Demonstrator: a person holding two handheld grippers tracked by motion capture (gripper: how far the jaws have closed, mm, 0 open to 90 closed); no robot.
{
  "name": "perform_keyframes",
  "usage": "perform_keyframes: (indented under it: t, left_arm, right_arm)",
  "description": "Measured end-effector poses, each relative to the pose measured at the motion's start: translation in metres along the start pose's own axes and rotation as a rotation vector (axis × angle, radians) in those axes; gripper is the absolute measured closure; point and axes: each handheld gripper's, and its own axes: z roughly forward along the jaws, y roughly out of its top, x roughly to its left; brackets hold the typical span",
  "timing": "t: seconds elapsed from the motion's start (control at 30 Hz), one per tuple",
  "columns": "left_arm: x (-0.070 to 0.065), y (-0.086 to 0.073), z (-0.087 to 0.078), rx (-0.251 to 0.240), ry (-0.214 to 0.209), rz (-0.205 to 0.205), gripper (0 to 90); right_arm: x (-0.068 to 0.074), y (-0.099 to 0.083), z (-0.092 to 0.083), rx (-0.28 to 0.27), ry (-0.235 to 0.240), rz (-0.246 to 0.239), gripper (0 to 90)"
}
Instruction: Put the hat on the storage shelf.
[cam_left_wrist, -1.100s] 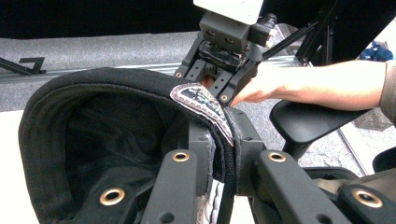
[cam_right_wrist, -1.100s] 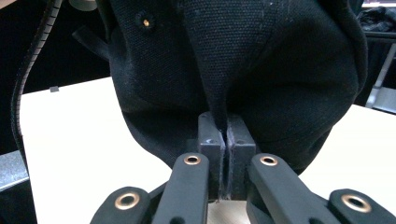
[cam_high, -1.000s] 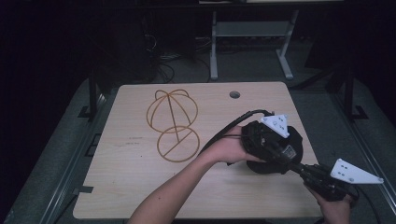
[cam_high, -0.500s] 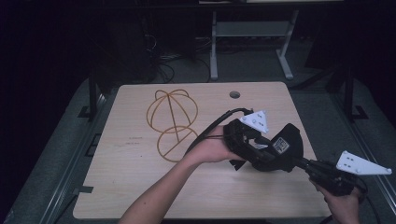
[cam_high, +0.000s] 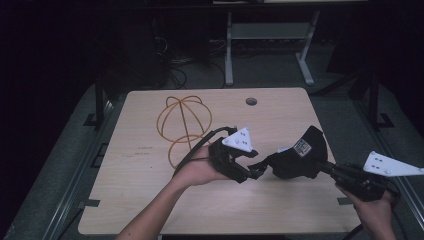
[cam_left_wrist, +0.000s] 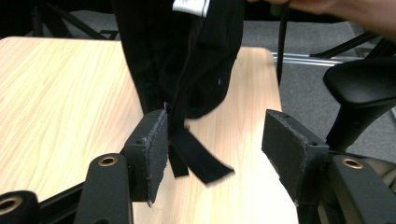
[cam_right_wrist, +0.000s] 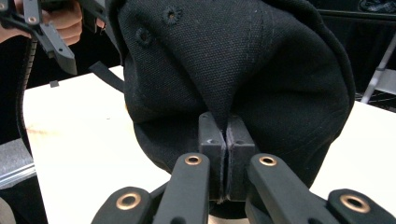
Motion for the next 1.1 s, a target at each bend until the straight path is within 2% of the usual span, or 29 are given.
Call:
perform_keyframes:
  t: [0.17, 0.27, 0.47, 0.63, 0.77, 1.1]
  left_arm:
    - [-0.005, -0.018, -0.006, -0.023, 0.036, -0.014, 39.0]
    - [-0.009, -0.03, -0.007, -0.019, 0.06, -0.022, 38.3]
    - [-0.012, -0.052, -0.008, -0.013, 0.075, -0.046, 36.5]
    - [-0.013, -0.072, -0.008, -0.016, 0.077, -0.086, 33.6]
    - [-0.014, -0.086, -0.009, -0.016, 0.091, -0.103, 32.3]
    - [-0.019, -0.11, -0.006, 0.006, 0.119, -0.112, 28.2]
  right_arm:
    - [0.0, 0.007, 0.002, 0.011, -0.003, -0.024, 88.1]
    - [-0.001, 0.01, 0.003, 0.014, -0.005, -0.031, 88.1]
    - [-0.004, 0.022, 0.005, 0.024, -0.01, -0.05, 88.1]
    - [-0.006, 0.031, 0.005, 0.027, 0.0, -0.048, 88.1]
    - [-0.007, 0.036, 0.007, 0.031, 0.002, -0.052, 88.0]
    - [-0.005, 0.056, 0.016, 0.041, 0.025, -0.078, 88.0]
